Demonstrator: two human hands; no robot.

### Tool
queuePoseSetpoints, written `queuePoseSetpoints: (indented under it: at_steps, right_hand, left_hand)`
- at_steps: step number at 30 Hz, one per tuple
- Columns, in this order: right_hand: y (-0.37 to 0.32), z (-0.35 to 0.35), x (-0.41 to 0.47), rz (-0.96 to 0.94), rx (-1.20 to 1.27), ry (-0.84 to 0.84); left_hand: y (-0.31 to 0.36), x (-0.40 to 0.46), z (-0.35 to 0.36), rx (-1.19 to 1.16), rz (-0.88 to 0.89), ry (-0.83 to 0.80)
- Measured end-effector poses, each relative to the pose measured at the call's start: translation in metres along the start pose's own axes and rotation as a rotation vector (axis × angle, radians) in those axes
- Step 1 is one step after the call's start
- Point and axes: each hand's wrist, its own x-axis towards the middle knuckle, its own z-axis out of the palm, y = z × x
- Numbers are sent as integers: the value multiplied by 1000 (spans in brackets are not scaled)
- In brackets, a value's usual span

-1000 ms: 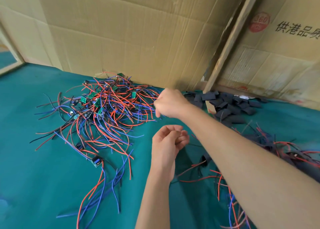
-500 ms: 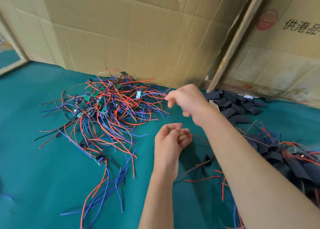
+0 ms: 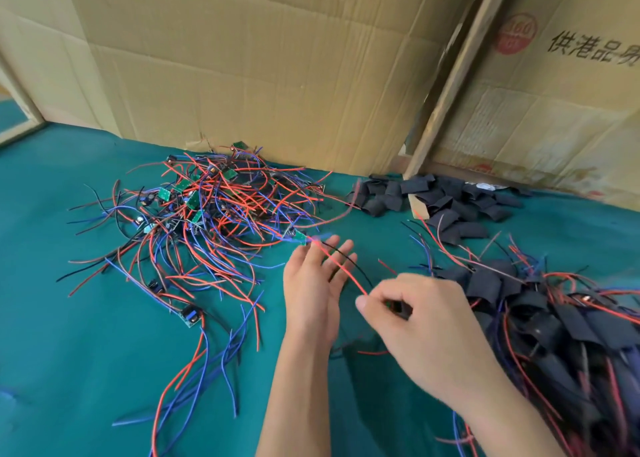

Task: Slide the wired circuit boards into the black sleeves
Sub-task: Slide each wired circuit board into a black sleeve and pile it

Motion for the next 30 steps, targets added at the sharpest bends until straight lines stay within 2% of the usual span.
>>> queuePoseSetpoints:
  at_steps: [3,7,9,12,15,16,18,20,22,26,30]
  right_hand:
    - [6,0,-10,-17,-115,-30]
    - [15,-10,-15,69,-159,-96]
    - [14,-20,-15,83,-169,-207]
    - [7,-34,-8,65,-161,-483]
    - [4,-43,9,32,21,-659]
    - [5,-45,15,50,110,-637]
    - [9,-42,27,98,223,-441]
    - [13,-34,40,153,221,-211]
    - [17,-24,49,204,234,-88]
    - [27,-6,54,304,437,-24]
    - [35,-3,59,374,562,-15]
  left_hand:
    - [4,-1,0,-42,-15,-18]
    - [8,-1,0,-8,12,-28]
    - [8,-2,-1,54,18,-74]
    - [8,-5,0,130,-15,-154]
    - [8,-7,0,176,-20,-190]
    - [8,-7,0,198,-17,-194]
    - [8,-8,-1,224,-39,-233]
    - [9,-9,-3,257,-102,-316]
    - [10,-11,-2,305,-193,-410]
    - [7,-16,-2,417,-326,-601]
    - [5,-19,-3,482,-362,-756]
